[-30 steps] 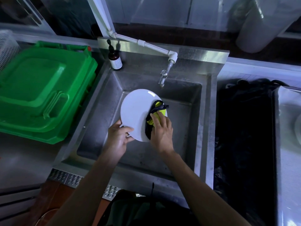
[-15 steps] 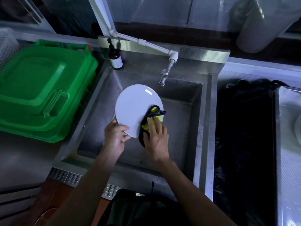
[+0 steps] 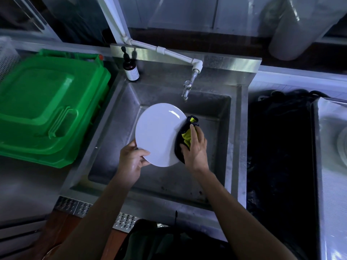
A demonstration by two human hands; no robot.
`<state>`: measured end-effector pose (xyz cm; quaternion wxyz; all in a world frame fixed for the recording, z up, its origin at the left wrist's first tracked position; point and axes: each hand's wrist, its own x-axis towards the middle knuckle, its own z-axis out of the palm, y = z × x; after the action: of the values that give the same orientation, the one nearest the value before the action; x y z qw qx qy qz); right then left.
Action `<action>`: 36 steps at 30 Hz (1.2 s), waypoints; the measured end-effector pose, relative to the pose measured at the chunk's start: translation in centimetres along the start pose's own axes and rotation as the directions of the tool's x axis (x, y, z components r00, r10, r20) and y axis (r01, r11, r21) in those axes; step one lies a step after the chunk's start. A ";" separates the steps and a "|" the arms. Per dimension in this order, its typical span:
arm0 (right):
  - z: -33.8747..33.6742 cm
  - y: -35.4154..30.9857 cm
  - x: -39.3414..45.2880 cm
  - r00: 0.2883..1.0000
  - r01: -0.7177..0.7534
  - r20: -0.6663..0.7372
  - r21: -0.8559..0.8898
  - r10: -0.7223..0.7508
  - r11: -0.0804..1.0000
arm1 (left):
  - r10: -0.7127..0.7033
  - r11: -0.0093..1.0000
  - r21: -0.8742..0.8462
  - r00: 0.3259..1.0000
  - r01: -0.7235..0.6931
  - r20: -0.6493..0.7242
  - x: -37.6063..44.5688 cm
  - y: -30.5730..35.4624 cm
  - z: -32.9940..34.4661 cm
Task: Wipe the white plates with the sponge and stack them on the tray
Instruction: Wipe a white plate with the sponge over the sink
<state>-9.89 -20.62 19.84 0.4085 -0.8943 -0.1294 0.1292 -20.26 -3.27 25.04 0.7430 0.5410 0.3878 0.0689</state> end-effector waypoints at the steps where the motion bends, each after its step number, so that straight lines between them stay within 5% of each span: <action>1: -0.2 0.2 0.3 1.000 -0.008 0.001 0.013 0.008 1.000 | 0.006 1.000 0.026 1.000 -0.007 0.008 0.1 -0.1 -0.3; 17: -3.9 -0.2 4.2 0.999 0.035 -0.019 0.089 -0.034 0.995 | 0.084 0.907 0.390 0.975 -0.161 0.206 1.8 2.2 -2.5; 36: -4.9 -4.4 4.2 0.841 0.539 0.134 -0.286 -0.525 0.792 | 0.128 0.529 0.706 0.867 -0.471 0.482 4.9 2.1 -1.8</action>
<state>-4.88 -19.82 25.75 0.2783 -0.8714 -0.4039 0.0081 -17.37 1.50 24.17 0.4507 0.8791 0.1268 -0.0887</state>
